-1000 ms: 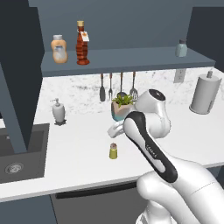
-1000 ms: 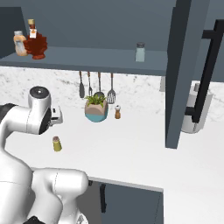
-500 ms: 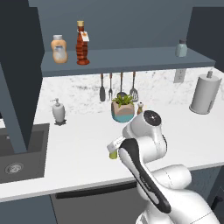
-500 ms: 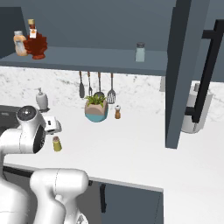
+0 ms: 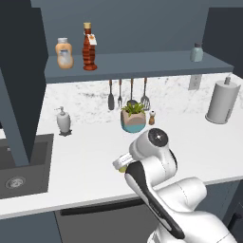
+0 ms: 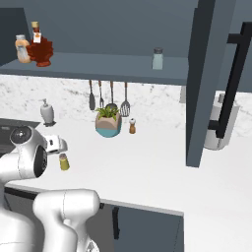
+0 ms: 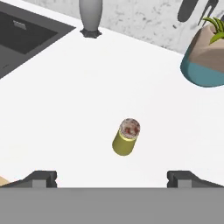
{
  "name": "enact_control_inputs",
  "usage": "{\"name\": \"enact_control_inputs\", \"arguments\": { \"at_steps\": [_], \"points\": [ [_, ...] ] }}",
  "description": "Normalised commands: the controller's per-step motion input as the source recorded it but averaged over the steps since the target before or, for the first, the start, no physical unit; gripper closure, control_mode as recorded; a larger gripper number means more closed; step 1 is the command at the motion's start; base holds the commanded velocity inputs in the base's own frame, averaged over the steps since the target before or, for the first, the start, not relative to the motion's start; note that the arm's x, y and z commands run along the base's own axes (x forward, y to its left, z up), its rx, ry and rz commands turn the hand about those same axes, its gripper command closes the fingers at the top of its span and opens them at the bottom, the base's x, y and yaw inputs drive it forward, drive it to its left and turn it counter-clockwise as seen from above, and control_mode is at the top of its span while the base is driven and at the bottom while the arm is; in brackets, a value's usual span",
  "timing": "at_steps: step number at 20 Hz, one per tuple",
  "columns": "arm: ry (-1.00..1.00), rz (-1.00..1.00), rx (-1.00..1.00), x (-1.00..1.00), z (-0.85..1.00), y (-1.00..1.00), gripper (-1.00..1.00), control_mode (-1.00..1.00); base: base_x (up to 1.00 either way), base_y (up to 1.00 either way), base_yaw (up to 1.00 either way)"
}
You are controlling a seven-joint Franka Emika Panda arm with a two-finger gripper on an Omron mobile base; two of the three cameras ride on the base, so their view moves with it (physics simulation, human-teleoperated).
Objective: Put the shaker and condiment bottle from the counter next to their counterparts in the cabinet.
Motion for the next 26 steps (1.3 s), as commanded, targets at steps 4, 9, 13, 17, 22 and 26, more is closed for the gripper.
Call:
{"name": "enact_control_inputs", "arguments": {
  "at_steps": [4,9,13,17,22,26],
  "points": [
    [0.01,-0.04,0.03,0.00,0.00,0.00,-1.00,-1.00,0.00,0.00,0.00],
    [0.12,-0.03,0.01,0.00,0.00,-0.02,-1.00,-1.00,0.00,0.00,0.00],
    [0.18,-0.03,0.00,0.00,0.00,-0.04,-1.00,-1.00,0.00,0.00,0.00],
    [0.20,-0.03,0.00,0.00,0.00,-0.03,-1.00,-1.00,0.00,0.00,0.00],
    [0.12,-0.03,0.00,0.01,0.00,-0.01,-1.00,-1.00,0.00,0.00,0.00],
    [0.01,-0.03,0.00,0.07,0.00,0.00,-1.00,-1.00,0.00,0.00,0.00]
  ]
}}
